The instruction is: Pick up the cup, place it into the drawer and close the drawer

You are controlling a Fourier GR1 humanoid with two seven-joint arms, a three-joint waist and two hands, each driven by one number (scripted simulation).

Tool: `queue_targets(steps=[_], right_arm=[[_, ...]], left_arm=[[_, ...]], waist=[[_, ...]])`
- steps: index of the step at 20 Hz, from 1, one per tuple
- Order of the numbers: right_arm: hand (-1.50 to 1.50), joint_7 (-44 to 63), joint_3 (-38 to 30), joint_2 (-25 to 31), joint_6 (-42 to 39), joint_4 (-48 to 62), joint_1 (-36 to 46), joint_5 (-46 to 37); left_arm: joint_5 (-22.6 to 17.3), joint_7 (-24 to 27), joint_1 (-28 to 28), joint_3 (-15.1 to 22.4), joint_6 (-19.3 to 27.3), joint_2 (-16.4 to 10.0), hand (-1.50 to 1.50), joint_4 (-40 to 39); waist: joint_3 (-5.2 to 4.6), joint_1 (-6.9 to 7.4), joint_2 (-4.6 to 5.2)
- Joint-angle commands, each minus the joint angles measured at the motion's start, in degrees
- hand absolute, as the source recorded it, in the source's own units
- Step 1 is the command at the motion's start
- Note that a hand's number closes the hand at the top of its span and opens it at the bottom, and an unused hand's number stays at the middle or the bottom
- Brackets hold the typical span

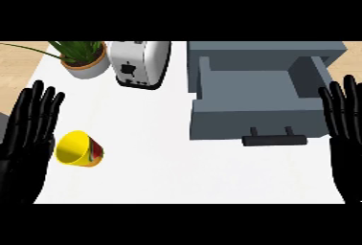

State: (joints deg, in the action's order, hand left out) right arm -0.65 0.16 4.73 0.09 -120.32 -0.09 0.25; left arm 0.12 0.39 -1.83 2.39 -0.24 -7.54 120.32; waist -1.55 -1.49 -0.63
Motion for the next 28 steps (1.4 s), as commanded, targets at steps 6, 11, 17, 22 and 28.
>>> queue_targets(steps=[6, 11, 17, 22, 28], right_arm=[[-1.5, -1.62, -0.42, 0.14, -0.4, 0.77, 1.11, -0.14], [-1.5, 7.31, 0.32, 3.95, -5.63, 4.26, 3.79, 3.88], [-1.5, 5.89, 0.35, 3.24, -6.67, 6.1, 4.97, 4.02], [-1.5, 2.08, -0.47, 2.93, -7.3, 12.22, 8.44, 2.4], [-1.5, 2.17, -4.26, 4.84, -8.57, 16.22, 13.83, 4.19]], left_arm=[[-25.99, 7.24, -1.29, -8.24, -25.77, -12.65, -1.5, -3.9], [-41.52, -3.6, -0.93, -14.46, -27.26, -14.78, -1.5, -15.66], [-32.32, 4.27, 5.15, -15.74, -35.11, -14.97, -1.5, -34.94], [-31.76, 4.6, 7.25, -18.89, -38.82, -17.72, -1.5, -42.05], [-21.54, 12.54, 11.11, -18.42, -39.04, -16.26, -1.5, -54.43]], waist=[[1.34, 2.04, 0.72], [1.47, 1.85, 0.82], [1.52, 1.19, 0.74], [1.54, 1.43, 0.69], [1.53, 1.36, 0.74]])
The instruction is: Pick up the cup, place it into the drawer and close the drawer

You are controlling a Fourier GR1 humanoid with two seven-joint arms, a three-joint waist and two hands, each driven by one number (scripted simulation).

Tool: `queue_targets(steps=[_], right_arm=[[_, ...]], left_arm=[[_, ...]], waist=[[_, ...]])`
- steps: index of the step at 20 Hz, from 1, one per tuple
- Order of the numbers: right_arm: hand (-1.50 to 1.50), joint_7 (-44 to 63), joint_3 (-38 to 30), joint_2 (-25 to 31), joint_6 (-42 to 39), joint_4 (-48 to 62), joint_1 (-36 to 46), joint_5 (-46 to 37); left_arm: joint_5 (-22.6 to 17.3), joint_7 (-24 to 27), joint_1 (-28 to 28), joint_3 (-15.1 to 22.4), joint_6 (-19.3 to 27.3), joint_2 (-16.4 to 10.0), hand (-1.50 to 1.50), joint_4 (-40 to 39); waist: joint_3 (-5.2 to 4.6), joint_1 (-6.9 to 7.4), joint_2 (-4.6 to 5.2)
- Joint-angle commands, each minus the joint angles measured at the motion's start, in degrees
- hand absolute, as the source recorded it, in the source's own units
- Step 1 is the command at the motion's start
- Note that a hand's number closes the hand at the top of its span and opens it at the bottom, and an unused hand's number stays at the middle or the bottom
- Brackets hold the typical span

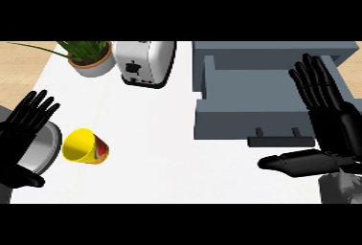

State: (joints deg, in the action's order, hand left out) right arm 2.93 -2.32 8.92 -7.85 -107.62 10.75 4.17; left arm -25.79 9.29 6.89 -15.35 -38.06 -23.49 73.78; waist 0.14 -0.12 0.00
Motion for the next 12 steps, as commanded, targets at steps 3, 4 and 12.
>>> queue_targets(steps=[3, 4, 12], right_arm=[[-1.5, -0.12, -2.41, 1.57, -1.9, -1.07, -0.8, 2.14], [-1.5, 1.96, 0.3, -0.2, 0.42, -0.78, 1.33, -0.48], [-1.5, 1.12, -1.71, 0.45, -0.34, 1.52, 3.95, 1.19]], left_arm=[[10.25, 10.54, 4.03, -0.84, -1.48, -0.89, -1.5, -16.38], [14.51, 14.37, 0.08, 1.38, 1.43, 2.56, -1.5, -12.89], [18.99, 20.78, 2.11, 0.31, 1.37, 2.08, -1.5, -23.72]], waist=[[-0.21, -0.69, 0.2], [-0.23, -0.3, 0.18], [-0.3, -0.77, 0.54]])
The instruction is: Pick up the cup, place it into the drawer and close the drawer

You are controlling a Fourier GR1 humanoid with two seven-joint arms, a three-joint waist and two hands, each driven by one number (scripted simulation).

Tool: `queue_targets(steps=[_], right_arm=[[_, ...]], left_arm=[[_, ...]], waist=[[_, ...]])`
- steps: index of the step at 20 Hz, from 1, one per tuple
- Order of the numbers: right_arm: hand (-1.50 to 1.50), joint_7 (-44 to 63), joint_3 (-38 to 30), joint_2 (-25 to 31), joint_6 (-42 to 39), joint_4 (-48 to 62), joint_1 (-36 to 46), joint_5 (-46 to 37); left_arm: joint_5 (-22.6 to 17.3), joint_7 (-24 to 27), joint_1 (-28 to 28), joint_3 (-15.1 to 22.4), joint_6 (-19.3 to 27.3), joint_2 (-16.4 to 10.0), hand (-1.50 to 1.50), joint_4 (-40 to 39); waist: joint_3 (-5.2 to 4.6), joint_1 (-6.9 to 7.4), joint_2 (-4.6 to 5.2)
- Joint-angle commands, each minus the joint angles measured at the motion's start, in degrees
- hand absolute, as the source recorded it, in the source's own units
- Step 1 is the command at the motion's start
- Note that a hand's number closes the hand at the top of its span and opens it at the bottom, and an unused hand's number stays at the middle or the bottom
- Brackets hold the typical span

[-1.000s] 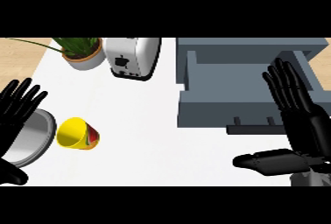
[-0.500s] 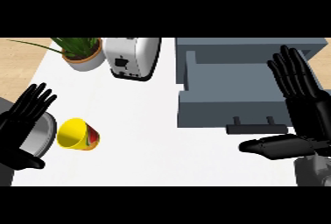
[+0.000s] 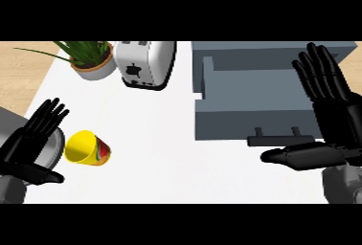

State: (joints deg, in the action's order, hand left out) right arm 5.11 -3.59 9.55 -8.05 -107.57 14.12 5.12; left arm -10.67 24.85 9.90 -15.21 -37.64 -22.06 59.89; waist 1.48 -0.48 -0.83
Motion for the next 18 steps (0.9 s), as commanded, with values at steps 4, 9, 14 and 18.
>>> queue_targets(steps=[4, 9, 14, 18], right_arm=[[-1.5, 3.08, -0.59, 0.47, 0.22, -1.55, 1.53, 1.17], [-1.5, 2.81, -1.09, 0.79, 0.23, 0.99, 4.21, 0.96], [-1.5, 0.83, 0.73, -0.72, 0.48, 1.78, 2.99, -0.66], [-1.5, 4.32, -2.04, 1.59, -1.02, -1.16, 2.89, 3.12]], left_arm=[[7.41, 8.25, -0.91, 0.26, 3.72, 1.72, -1.5, -10.41], [10.95, 18.78, 6.43, -0.09, 2.29, -2.08, -1.5, -27.38], [14.27, 26.79, 9.74, 1.86, 6.78, 0.43, -1.5, -35.59], [14.02, 29.77, 10.23, 1.86, 3.33, -2.11, -1.5, -39.26]], waist=[[-1.77, -1.46, 1.36], [-1.76, -1.18, 1.46], [-1.79, -1.24, 1.56], [-1.9, -2.06, 1.6]])
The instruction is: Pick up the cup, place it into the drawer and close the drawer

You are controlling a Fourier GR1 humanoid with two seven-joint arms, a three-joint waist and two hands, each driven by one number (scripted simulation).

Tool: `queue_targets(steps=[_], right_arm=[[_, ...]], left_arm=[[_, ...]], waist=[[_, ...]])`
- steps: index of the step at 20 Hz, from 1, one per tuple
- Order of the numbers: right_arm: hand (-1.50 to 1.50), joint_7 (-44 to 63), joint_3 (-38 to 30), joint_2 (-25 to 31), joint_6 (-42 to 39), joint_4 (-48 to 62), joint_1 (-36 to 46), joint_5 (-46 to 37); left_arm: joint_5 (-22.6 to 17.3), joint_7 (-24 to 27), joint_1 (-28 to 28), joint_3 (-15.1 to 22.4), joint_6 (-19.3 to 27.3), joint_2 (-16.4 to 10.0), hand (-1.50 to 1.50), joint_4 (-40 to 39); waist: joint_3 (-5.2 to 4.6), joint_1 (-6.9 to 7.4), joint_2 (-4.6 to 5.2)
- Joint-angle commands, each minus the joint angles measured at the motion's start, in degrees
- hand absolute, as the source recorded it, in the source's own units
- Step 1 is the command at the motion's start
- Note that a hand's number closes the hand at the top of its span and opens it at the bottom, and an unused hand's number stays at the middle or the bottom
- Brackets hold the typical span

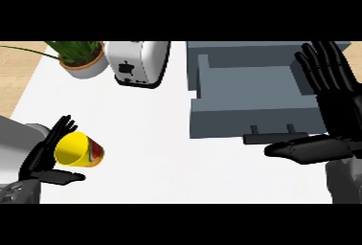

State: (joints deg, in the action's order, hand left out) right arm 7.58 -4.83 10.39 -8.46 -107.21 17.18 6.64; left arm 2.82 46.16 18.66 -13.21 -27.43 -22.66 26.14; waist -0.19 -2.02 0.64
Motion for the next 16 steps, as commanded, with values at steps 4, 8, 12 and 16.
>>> queue_targets(steps=[4, 8, 12, 16], right_arm=[[-1.5, 0.9, -2.34, 1.85, -1.25, 0.36, 0.67, 1.93], [-1.5, -2.66, -1.69, 1.27, -2.45, 1.66, -2.95, 0.97], [-1.5, -0.68, -0.98, 0.99, -2.14, -0.96, -1.94, 1.63], [-1.5, 0.22, -2.47, 1.97, -2.13, 1.12, 0.36, 2.38]], left_arm=[[1.94, 12.18, 2.25, 1.04, -4.04, 0.83, -1.5, -7.67], [3.47, 13.52, 3.62, 2.38, -3.74, 0.9, -1.5, -9.85], [3.32, 13.72, 5.91, 2.3, -2.48, 2.65, -1.5, -11.62], [1.9, 11.33, 8.79, 1.89, -5.62, 4.21, -1.5, -12.47]], waist=[[-0.15, 0.07, 0.1], [-0.11, 0.13, 0.16], [-0.18, -0.3, 0.19], [-0.19, -0.38, 0.3]])
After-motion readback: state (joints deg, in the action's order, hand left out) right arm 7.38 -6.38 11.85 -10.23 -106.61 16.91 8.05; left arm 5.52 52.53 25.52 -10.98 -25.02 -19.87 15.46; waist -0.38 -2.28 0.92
